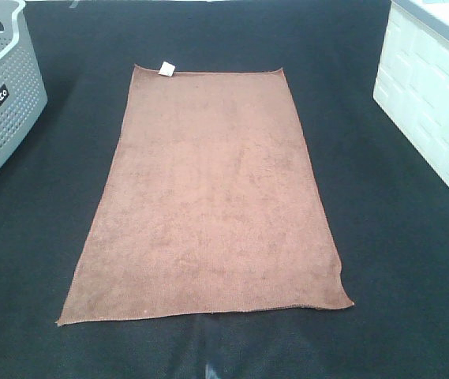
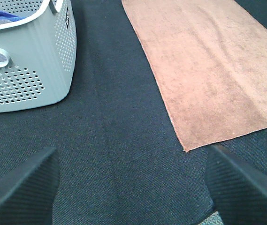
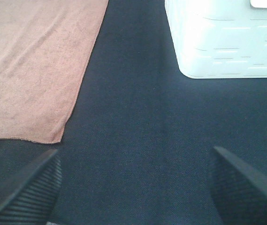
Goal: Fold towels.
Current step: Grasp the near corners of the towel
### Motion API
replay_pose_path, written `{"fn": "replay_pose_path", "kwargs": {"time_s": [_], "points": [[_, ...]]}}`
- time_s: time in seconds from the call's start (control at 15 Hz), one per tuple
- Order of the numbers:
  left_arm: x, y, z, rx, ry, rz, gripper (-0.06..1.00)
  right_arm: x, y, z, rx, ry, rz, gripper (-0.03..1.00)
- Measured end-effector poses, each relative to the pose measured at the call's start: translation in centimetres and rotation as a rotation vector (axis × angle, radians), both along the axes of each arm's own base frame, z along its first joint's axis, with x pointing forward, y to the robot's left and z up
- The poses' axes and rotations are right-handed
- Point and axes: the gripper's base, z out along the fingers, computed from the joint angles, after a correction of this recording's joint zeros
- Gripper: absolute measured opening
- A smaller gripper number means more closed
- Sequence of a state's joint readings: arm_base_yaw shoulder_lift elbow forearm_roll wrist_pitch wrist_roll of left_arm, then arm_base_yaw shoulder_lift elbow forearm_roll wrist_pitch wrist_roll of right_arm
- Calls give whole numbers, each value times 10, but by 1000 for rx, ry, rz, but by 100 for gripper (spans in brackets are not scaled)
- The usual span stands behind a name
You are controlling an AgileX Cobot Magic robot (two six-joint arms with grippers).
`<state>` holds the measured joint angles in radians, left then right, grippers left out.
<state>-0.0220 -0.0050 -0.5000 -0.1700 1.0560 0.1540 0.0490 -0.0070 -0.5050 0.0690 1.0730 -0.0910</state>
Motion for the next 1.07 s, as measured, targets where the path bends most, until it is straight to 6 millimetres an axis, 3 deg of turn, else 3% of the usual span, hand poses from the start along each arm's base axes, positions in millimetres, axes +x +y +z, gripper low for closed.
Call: {"fn": "replay_pose_path", "kwargs": {"time_s": [1.07], "points": [[0,0,0,0,0,0,80,0,0,0,0,0,0,79]]}}
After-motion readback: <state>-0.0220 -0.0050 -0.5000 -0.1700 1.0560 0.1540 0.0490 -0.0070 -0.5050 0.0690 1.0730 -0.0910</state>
